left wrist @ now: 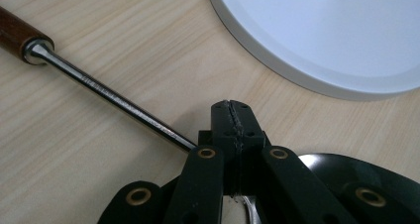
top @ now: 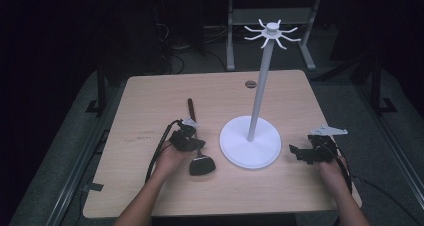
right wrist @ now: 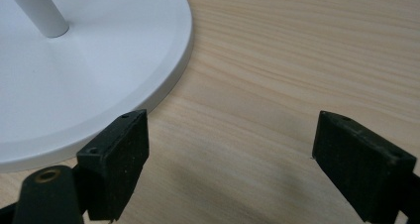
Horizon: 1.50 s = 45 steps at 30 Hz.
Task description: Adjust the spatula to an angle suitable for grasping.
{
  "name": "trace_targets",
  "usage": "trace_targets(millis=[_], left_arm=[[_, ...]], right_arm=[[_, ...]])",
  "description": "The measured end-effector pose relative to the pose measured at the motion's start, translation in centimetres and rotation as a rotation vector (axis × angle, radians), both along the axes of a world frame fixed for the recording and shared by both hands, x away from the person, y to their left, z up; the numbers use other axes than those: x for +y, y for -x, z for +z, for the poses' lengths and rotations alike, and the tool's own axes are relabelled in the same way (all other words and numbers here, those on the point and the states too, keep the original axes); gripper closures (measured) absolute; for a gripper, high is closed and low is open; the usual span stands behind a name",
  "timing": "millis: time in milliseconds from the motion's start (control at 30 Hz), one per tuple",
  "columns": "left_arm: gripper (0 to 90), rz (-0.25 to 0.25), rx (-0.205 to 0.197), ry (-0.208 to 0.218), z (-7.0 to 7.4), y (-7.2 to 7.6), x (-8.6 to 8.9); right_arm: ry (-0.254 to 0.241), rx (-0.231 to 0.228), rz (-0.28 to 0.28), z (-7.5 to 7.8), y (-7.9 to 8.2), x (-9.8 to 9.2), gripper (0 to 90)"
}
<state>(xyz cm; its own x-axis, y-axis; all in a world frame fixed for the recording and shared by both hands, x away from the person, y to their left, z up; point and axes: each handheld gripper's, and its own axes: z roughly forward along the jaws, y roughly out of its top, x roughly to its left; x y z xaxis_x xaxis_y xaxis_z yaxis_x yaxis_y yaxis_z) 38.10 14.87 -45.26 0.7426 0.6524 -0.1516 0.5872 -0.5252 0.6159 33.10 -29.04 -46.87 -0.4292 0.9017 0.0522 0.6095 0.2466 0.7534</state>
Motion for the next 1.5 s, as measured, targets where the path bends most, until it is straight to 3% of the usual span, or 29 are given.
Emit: trace_targets(millis=[267, 700, 1000, 1433, 1500], left_arm=[[89.8, 0.003, 0.009, -0.03, 0.2, 0.2, 0.8], [89.8, 0.032, 0.015, -0.034, 0.3, 0.4, 1.8], [89.9, 0.042, 0.012, -0.063, 0.3, 0.3, 2.4], [89.9, 0.082, 0.001, -0.1, 0.5, 0.1, 3.8], [89.9, 0.098, 0.0, -0.089, 0.5, 0.2, 3.9]], right_arm=[[0.002, -0.002, 0.0, 0.0, 0.0, -0.2, 14.3], [-0.001, 0.002, -0.003, 0.0, 0.0, -0.2, 14.3], [-0.003, 0.007, -0.004, 0.0, 0.0, -0.2, 14.3], [-0.003, 0.007, -0.003, -0.1, 0.0, -0.2, 14.3], [-0.002, 0.007, -0.002, -0.1, 0.0, -0.2, 14.3]])
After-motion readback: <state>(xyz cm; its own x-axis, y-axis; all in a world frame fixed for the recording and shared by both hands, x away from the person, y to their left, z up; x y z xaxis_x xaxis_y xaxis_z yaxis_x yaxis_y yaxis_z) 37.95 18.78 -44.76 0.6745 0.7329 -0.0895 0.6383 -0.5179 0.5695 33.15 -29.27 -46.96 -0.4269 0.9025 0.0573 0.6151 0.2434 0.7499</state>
